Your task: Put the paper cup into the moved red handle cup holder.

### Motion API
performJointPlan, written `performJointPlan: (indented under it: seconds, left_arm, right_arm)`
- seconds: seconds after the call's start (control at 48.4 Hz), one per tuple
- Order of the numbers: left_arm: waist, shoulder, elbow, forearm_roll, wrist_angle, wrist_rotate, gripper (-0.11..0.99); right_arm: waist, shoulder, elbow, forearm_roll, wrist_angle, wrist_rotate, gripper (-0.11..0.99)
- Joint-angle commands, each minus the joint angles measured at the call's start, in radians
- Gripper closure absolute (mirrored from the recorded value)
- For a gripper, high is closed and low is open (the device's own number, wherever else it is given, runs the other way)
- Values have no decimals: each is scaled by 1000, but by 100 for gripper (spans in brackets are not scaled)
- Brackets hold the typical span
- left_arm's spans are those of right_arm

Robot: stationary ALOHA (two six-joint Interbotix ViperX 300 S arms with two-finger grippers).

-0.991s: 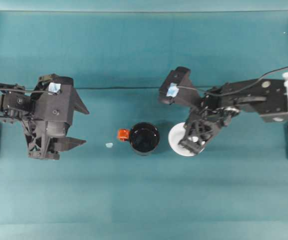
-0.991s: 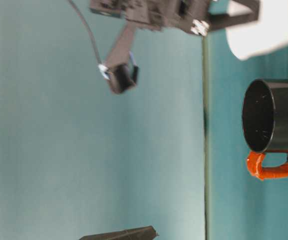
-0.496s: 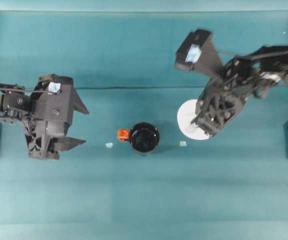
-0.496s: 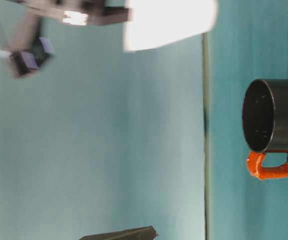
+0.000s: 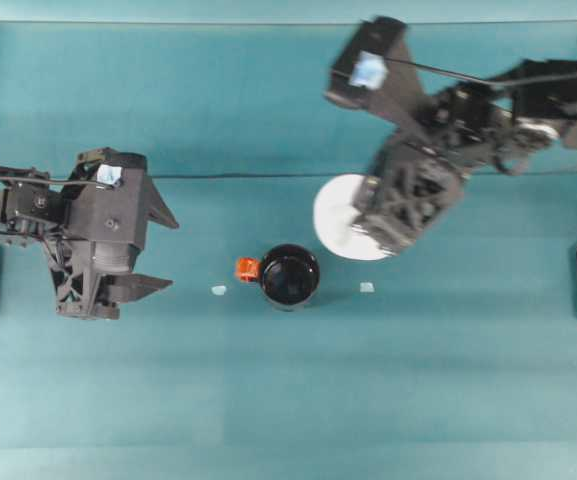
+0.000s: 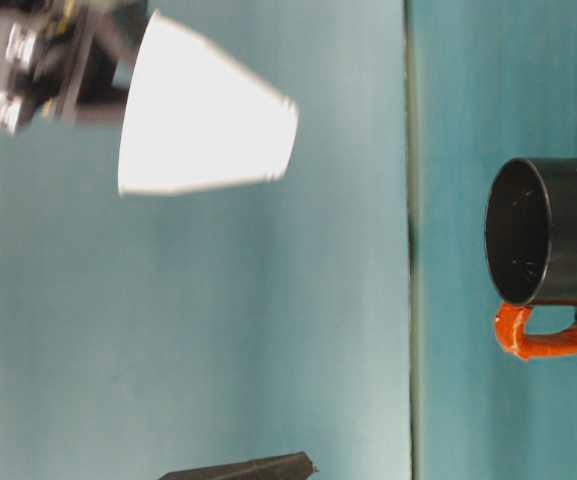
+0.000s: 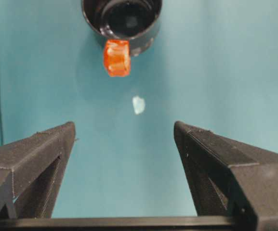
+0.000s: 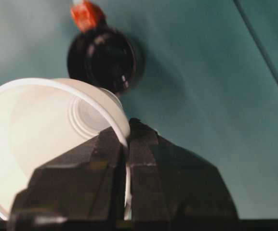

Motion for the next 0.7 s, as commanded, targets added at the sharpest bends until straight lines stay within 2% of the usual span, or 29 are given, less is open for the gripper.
performJointPlan:
  seconds: [0.0,0.351,0.496,0.682]
  left_arm:
    - [-2,-14,-12,2,-5,-2,-3]
    - [0,-14,-11,3,-5,-2,-3]
    - [0,-14,-11,2,-5,-2,-3]
    - [0,-12,-11,2,-5,-2,-3]
  right_arm:
    - [0,72,-61,-2,3,-18,99]
    - [20,233,-100,-2,-20,-63,99]
    - [29,276,-94,-2,-54,-69,98]
    - [51,324,-92,-2,-95,-71,99]
